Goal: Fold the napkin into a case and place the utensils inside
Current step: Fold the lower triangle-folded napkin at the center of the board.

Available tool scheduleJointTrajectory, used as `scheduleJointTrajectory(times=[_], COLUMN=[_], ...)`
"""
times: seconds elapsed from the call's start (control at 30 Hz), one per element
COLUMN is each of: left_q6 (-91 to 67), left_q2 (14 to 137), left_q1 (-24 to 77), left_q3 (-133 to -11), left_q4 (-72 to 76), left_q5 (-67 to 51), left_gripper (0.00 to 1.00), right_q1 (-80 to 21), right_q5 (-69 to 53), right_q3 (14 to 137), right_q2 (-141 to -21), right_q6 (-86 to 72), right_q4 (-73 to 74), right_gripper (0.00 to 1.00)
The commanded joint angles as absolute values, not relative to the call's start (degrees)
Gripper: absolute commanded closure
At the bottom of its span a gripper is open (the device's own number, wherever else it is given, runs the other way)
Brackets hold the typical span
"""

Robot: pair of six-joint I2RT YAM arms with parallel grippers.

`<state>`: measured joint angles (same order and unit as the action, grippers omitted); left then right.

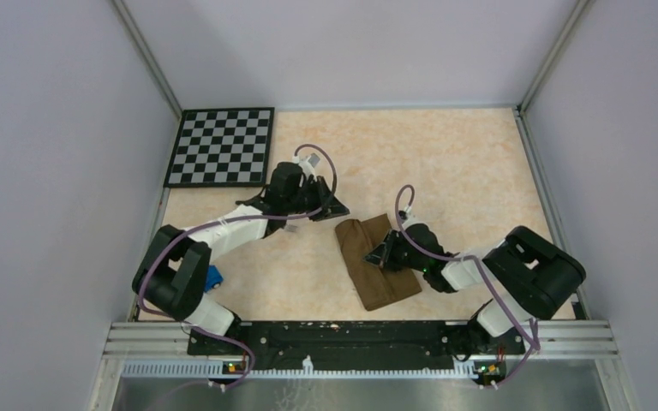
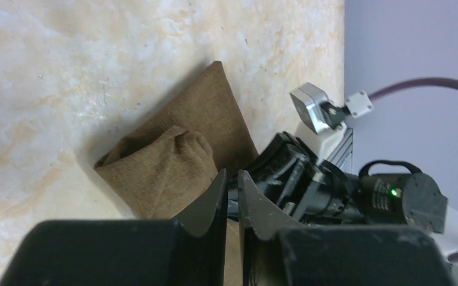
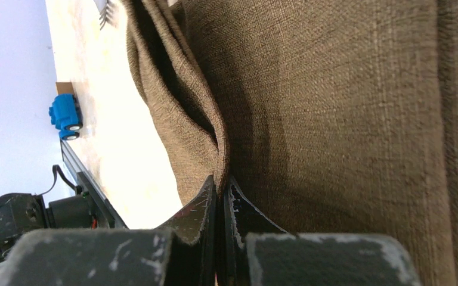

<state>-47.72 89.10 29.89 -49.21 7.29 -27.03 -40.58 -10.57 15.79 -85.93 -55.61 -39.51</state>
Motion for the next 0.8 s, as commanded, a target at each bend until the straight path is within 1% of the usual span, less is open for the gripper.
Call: scheduleJointTrajectory(times=[0.0,0.2,0.47,0.6,0.77], left_q6=[-47.13,-47.73,-47.57,-48.99,-48.89], left_q2=[84.79,85.33,89.97,92.1,92.33], left_q1=[30.12,30.12,30.08,30.46,31.28], left_q3=[-46.12,-44.05,-46.16,-46.53,-47.18], left_q4=[6.9,7.33,10.11,12.7,12.8], left_q5=[-28.07,-28.23,-29.6,-31.1,-30.23], left_gripper=[0.85,0.87,0.89,0.9,0.9], right_q1=[-40.07,-40.08,-40.03,-40.08,-40.06], right_q5=[-13.78,-15.12,-13.84,-16.67,-17.55], right_q3=[19.28,20.44,19.03,19.65,19.66], right_q2=[-89.51,-93.61,-92.01,-94.15,-95.12], right_q6=[-55.79,-57.05,-56.74,-56.35,-56.92], right_q4=[-43.62,-46.26,-44.35,-47.04,-48.95], right_gripper=[1.0,1.0,1.0,1.0,1.0])
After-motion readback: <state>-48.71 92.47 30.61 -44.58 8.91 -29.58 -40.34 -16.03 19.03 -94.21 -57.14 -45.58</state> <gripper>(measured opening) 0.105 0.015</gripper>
